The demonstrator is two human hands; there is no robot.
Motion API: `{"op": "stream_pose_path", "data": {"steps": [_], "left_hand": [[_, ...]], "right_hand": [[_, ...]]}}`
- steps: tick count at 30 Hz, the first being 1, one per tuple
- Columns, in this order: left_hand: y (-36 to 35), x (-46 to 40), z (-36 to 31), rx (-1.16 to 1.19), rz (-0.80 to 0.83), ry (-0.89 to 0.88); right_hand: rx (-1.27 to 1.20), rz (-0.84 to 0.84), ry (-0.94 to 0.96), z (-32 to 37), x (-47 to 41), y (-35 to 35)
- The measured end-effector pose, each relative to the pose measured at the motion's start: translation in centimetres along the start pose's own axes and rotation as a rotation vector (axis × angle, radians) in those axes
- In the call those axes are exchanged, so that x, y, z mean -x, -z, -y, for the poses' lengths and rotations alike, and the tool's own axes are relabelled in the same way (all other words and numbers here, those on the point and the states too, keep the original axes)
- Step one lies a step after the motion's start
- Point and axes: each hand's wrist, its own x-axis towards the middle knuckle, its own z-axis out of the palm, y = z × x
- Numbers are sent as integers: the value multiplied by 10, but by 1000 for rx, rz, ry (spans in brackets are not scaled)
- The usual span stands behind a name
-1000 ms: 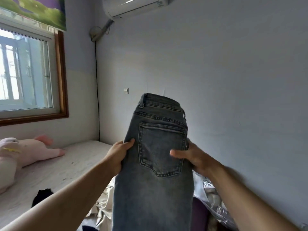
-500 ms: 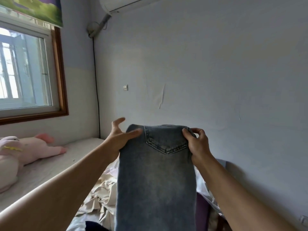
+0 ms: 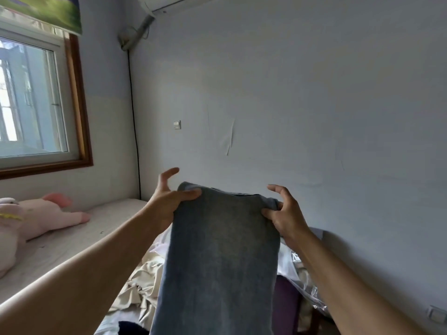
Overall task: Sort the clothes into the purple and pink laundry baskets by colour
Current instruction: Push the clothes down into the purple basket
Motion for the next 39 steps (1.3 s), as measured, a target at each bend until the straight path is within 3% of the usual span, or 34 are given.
{"op": "stream_pose_path", "data": {"steps": [3, 5, 9, 12, 15, 19, 23, 25, 28, 30, 34, 39], "left_hand": [[10, -1, 3, -726, 164, -174], [18, -8, 3, -1006, 90, -232], [18, -12, 2, -962, -140, -219], [11, -9, 3, -1092, -140, -292], [11, -9, 8, -1231, -88, -359], [15, -17, 2, -1045, -193, -281], [10, -20, 1, -608, -74, -141], [2, -17, 8, -433, -109, -142], [-12, -12, 14, -263, -183, -152], [-24, -8, 14, -223, -167, -171], [-49, 3, 8, -298, -81, -232], [-44, 7, 7, -271, -75, -229]], "right_hand": [[-95, -31, 25, 5, 0, -5], [-163, -46, 20, 10, -1, -6], [-155, 84, -10, 15, -4, -1], [202, 211, 42, 12, -2, 2], [558, 131, 168, 4, 0, 1], [652, 17, 195, -3, -5, 5], [535, 61, 153, 4, -13, 16], [499, -2, 153, 6, -11, 13], [752, -175, 182, 7, -6, 5], [897, -228, 295, 11, -2, -2], [817, 63, 436, 24, 2, -35], [492, 5, 429, 33, 0, -50]]}}
